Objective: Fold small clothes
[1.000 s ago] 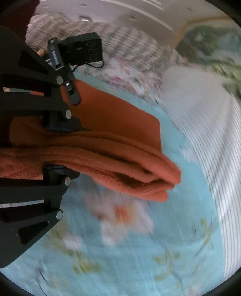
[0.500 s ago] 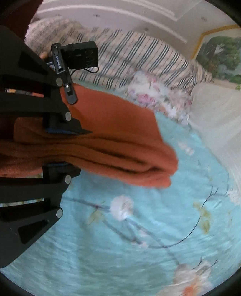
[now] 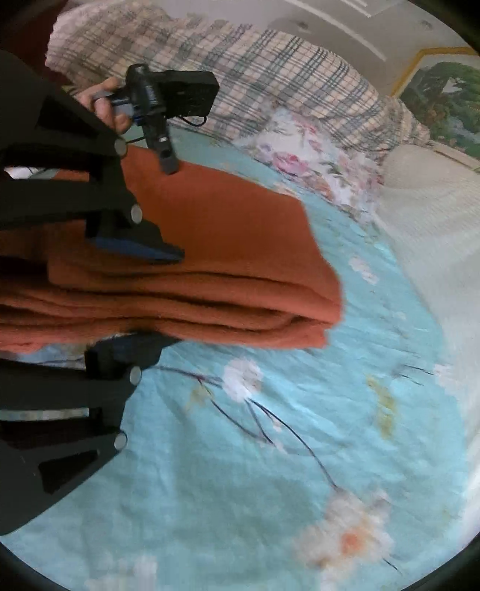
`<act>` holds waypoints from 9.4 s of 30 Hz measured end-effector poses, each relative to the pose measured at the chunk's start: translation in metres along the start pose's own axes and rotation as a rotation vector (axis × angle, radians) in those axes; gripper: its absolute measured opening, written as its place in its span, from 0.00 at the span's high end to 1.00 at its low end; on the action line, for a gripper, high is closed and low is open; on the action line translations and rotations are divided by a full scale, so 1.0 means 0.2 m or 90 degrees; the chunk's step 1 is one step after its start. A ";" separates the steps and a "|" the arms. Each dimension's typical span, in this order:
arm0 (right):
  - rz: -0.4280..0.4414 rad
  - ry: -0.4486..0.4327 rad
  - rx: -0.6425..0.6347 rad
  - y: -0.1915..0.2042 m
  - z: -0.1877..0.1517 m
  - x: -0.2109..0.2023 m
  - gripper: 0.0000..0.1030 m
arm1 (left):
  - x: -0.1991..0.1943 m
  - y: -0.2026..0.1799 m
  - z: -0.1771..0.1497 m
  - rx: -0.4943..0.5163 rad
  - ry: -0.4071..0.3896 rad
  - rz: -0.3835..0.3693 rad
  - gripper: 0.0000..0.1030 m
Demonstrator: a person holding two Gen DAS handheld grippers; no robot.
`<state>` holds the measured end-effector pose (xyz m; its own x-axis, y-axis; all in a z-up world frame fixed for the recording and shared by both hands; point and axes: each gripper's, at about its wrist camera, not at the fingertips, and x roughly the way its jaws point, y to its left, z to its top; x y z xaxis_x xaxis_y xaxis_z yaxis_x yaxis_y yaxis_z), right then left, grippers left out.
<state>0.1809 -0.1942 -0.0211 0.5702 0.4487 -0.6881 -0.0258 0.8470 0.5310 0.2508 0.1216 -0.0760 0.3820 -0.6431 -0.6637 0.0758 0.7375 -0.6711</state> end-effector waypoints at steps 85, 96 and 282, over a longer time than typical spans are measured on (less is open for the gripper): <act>-0.050 -0.046 -0.003 0.16 -0.04 0.00 0.81 | -0.25 -0.23 -0.24 0.151 -0.072 0.071 0.66; -0.112 -0.032 0.016 0.01 0.09 0.14 0.88 | -0.02 -0.13 -0.07 0.097 -0.048 0.113 0.54; -0.166 -0.009 -0.179 0.43 -0.56 -0.26 0.02 | -0.36 -0.48 -0.70 0.347 -0.105 0.464 0.15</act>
<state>0.0563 -0.1126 0.0055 0.5988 0.2055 -0.7741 -0.1010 0.9782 0.1816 0.0877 0.0688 -0.0098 0.6289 0.0252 -0.7771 0.1718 0.9703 0.1706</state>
